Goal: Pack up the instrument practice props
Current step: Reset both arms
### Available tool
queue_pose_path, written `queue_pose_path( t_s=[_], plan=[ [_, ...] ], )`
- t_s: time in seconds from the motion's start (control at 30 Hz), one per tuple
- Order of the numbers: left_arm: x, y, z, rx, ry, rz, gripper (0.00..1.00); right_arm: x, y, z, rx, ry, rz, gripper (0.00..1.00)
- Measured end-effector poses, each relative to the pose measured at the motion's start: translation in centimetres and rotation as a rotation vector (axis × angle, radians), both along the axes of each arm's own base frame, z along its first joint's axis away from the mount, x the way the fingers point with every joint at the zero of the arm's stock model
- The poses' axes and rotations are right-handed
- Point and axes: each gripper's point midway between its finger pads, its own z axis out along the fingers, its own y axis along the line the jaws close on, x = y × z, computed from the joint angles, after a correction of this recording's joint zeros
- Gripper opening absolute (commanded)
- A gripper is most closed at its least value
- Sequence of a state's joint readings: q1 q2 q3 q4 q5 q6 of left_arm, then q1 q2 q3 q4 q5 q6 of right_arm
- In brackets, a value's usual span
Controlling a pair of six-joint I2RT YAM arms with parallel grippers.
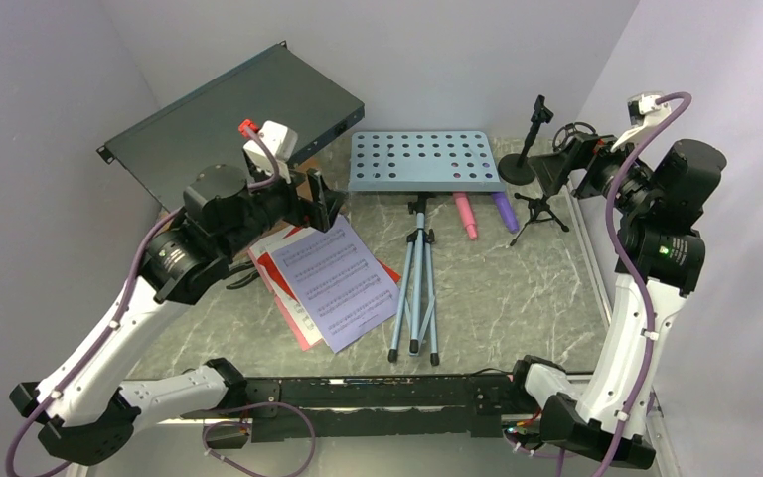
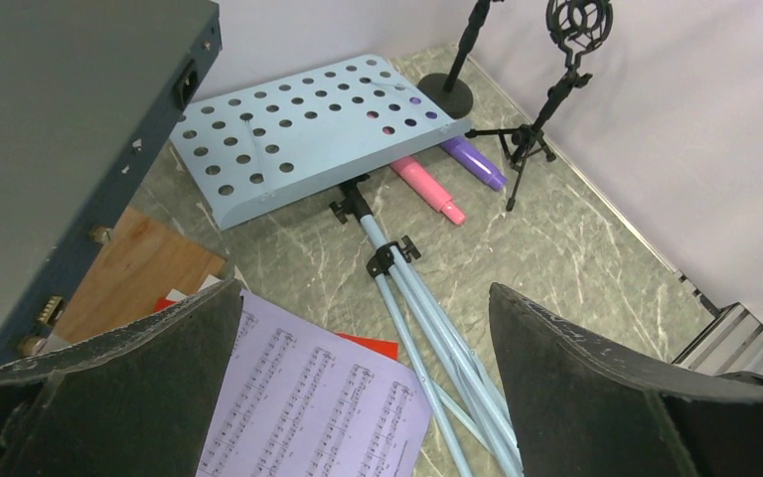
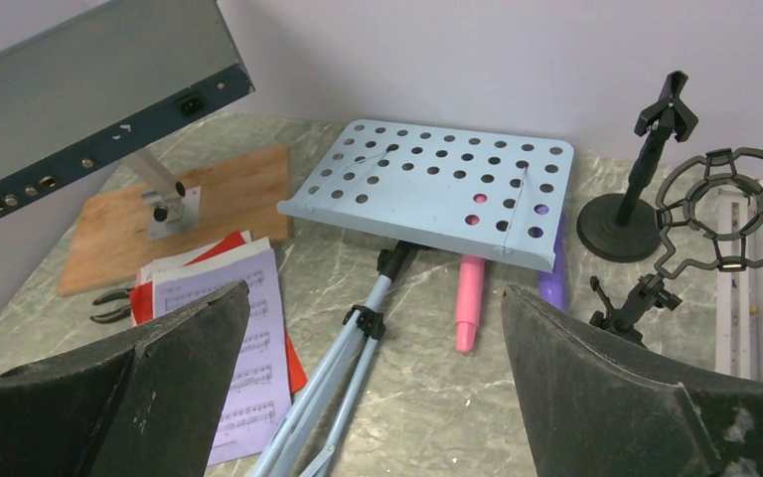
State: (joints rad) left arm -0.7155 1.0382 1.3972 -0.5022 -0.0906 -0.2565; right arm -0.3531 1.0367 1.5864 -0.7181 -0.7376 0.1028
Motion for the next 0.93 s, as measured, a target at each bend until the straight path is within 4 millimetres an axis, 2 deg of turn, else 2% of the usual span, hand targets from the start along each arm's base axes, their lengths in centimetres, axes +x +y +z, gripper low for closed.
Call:
queue_pose_path(
  t_s=[0.17, 0.47, 0.93],
  plan=[
    [-0.8, 0.8, 0.8, -0.023, -0.025, 0.005, 0.99, -0.2, 0.0, 0.1, -0.003, -0.006, -0.003, 1.00],
    [-1.2, 1.0, -0.8, -0.018, 0.006, 0.007, 1.00, -0.4, -0.3, 0.0, -0.010, -0.003, -0.028, 1.00],
    [-2.0, 1.7, -1.1, -0.027, -0.004, 0.008, 1.00, -0.6, -1.0, -1.2, -0.004, 0.017, -0.060, 1.00]
  ],
)
